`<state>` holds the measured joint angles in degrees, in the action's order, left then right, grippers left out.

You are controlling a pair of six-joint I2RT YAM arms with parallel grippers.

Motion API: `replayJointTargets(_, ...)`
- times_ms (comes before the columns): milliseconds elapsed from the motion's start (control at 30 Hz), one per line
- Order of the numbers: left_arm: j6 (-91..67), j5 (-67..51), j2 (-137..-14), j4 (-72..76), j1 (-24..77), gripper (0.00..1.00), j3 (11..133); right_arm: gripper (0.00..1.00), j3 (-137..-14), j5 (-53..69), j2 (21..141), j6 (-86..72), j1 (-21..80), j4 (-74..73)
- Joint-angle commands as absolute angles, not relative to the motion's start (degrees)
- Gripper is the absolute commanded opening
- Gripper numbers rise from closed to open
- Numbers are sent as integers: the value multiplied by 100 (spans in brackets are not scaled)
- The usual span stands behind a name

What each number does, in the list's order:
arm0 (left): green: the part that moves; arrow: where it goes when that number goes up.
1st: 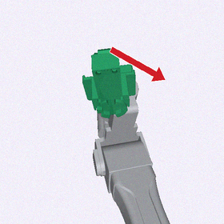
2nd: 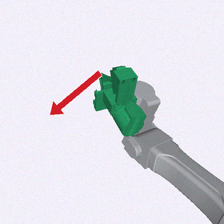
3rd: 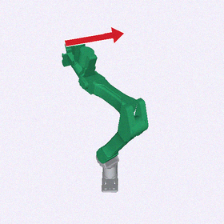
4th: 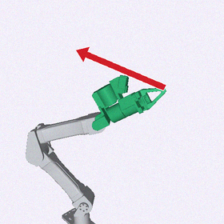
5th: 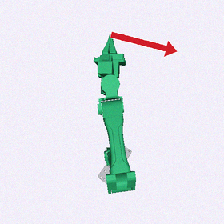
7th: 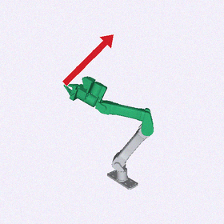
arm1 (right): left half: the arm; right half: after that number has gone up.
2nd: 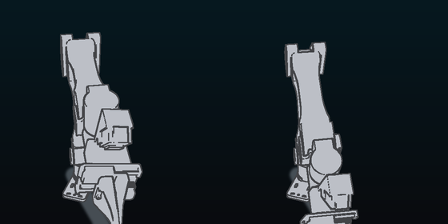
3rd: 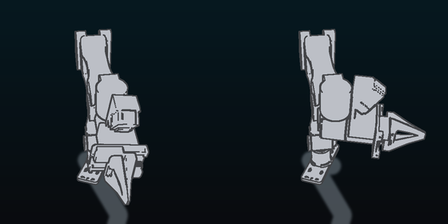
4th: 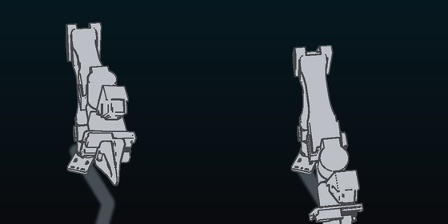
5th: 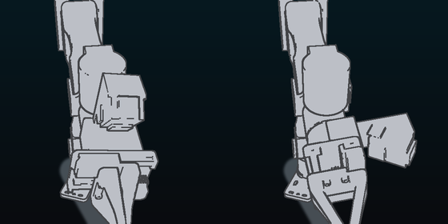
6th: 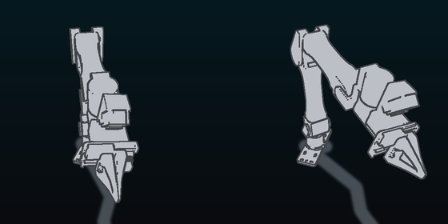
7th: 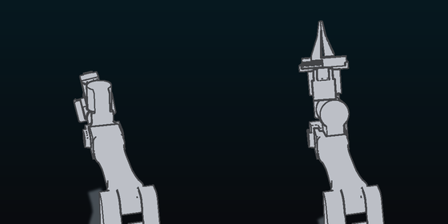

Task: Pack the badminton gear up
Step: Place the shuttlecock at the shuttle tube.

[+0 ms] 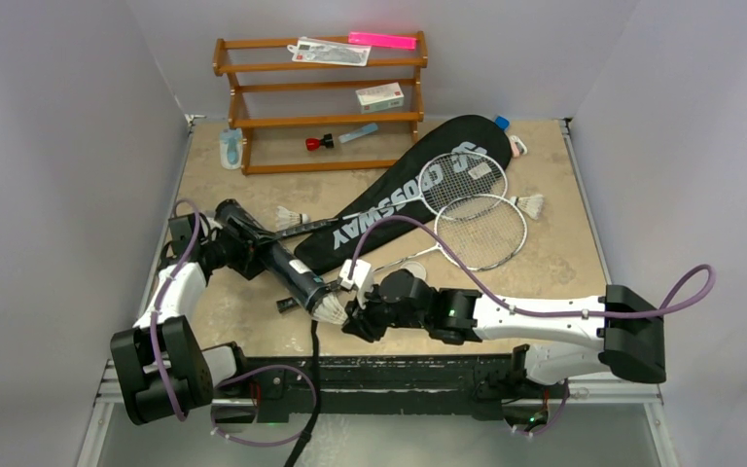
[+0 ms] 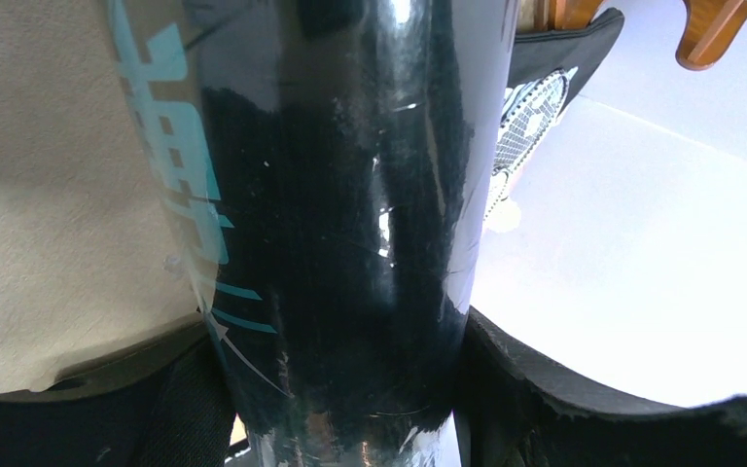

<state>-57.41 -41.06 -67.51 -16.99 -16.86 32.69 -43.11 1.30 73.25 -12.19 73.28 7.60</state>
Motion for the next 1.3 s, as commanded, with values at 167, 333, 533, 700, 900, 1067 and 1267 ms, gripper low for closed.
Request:
replayJointTargets(167,-5517,-4667,-6604,-1240,-1731,52,3562,14,-4619,626,7183,-1550,6960,465)
replayJointTargets(333,-5540,-4849,-6664,-1101,-1731,52,3552,13,-4646,762,7179,-1570,6886,412)
replayJointTargets(533,-5592,-5543,-7148,-754,-1731,53,3565,13,-4398,1092,6880,-1499,6873,780)
replayJointTargets(700,-5520,-5468,-7124,-839,-1732,52,3569,13,-4443,1103,6876,-1479,6813,706)
replayJointTargets(900,-5674,-4777,-6689,-1171,-1731,52,3511,12,-4711,967,7211,-1600,6798,448)
replayJointTargets(1067,-6112,-4262,-6190,-1222,-1731,52,3301,12,-4820,699,7327,-1660,6800,290)
replayJointTargets(1267,-6206,-4254,-6157,-1174,-1723,52,3302,12,-4917,484,7410,-1730,6797,85)
